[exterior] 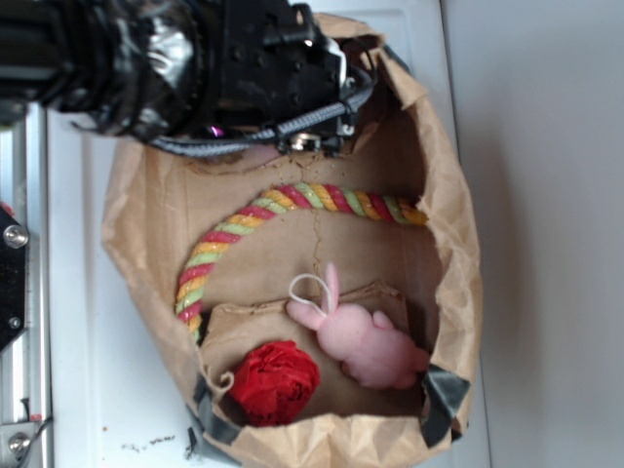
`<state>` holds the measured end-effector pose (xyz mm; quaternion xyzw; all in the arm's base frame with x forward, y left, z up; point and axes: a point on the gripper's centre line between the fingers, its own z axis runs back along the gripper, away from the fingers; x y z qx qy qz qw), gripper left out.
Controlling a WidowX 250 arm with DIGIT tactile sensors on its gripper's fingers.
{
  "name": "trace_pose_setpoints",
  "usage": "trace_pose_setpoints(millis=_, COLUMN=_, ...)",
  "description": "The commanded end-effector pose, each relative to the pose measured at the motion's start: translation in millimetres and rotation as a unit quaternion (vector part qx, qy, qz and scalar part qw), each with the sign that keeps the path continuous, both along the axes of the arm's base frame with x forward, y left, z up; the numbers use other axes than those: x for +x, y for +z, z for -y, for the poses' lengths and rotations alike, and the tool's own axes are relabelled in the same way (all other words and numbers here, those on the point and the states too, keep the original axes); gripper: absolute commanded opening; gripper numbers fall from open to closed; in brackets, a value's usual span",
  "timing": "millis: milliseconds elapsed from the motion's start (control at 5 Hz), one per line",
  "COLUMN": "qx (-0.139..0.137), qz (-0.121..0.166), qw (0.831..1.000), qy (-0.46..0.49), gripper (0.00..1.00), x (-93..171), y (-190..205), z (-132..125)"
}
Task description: Grab the rock.
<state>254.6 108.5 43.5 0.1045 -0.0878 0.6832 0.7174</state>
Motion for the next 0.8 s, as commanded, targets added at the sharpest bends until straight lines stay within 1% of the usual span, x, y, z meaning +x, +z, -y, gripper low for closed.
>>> trace_pose_setpoints(millis=0, qx=-0.024, qz=0.038, qw=0.999, qy=0.005, gripper=1.00, x=11, y=58, z=-4)
trace_pose_setpoints(millis=200, qx=-0.024, qz=0.037, qw=0.999, qy=0.009, gripper=1.00, x=11, y=58, z=-4)
trace_pose_setpoints(millis=400, qx=-0.012, qz=0.038, qw=0.999, qy=0.001, gripper=1.00, x=5, y=47, z=-2)
trace_pose_setpoints(millis=600, qx=-0.010, qz=0.037, qw=0.999, qy=-0.004, gripper=1.00, x=-1, y=45, z=-1)
